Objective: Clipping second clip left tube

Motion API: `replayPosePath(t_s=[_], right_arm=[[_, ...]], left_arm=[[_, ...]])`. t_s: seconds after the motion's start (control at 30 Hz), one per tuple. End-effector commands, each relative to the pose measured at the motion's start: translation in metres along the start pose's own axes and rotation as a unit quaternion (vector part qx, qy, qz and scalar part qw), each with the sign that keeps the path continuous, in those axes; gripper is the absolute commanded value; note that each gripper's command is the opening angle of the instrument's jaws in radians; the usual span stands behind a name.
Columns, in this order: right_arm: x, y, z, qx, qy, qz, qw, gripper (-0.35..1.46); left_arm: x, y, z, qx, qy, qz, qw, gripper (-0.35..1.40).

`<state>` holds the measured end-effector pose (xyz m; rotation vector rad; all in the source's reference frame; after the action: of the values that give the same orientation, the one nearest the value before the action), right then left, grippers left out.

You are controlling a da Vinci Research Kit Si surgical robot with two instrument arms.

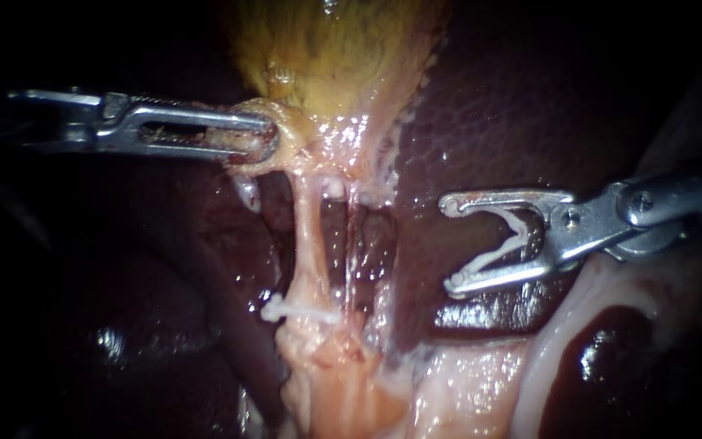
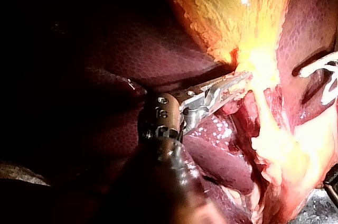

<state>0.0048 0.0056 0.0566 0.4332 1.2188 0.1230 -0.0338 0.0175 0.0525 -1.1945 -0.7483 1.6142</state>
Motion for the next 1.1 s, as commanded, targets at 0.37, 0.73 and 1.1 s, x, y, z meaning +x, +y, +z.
replayPosePath(t_s=[0.37,0.73,1.1], right_arm=[[0.0013,-0.0007,0.0015,0.005,0.001,-0.002,1.0000,0.50],[0.0042,-0.0028,0.0092,0.043,0.019,0.085,0.9953,0.50],[0.0041,-0.0011,0.0138,0.042,0.024,0.103,0.9935,0.50]], left_arm=[[0.0022,0.0018,-0.0069,0.001,0.006,-0.009,0.9999,-0.35],[0.0022,0.0029,-0.0072,0.003,0.010,-0.010,0.9999,-0.35],[0.0021,0.0040,-0.0070,0.004,0.011,-0.011,0.9999,-0.35]])
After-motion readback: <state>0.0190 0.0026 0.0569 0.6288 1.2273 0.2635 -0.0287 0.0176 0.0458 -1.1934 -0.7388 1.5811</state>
